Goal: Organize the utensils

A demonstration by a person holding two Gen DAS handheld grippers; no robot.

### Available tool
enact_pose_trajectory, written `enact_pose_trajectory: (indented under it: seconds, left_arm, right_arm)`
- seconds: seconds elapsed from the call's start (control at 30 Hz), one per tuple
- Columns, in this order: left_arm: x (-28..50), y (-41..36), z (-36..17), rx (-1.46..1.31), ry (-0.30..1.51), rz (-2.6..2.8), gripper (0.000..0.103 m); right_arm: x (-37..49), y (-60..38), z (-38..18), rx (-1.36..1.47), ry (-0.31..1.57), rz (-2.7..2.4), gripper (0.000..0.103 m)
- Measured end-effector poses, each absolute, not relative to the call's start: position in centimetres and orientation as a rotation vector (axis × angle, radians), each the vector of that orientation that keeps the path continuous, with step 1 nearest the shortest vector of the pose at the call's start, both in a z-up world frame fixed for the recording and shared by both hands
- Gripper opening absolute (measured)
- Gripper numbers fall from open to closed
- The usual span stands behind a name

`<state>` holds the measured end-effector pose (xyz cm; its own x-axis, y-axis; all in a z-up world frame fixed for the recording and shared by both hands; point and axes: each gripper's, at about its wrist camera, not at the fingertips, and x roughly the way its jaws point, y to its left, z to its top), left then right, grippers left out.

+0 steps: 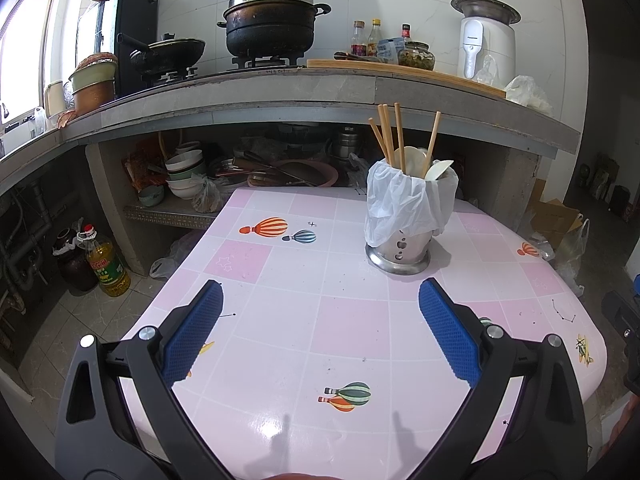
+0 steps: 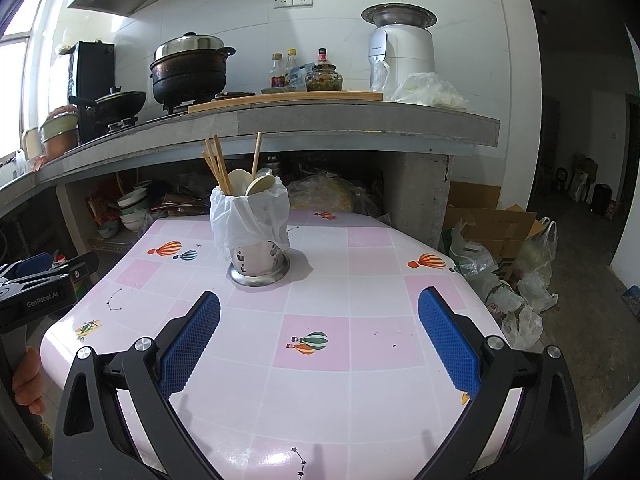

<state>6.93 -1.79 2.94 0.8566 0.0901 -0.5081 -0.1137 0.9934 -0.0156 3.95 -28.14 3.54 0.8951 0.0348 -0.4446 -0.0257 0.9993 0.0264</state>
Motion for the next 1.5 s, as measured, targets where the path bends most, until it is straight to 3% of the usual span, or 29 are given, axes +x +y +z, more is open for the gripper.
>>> enact_pose_trajectory:
  seconds: [1.5]
  left_arm:
    - [6.96,-1.72,2.99,-0.047,0.533,0.106,0.095]
  right_arm:
    - [3.93,-27.42,3.45,0.017,0.463,0.034,0.097]
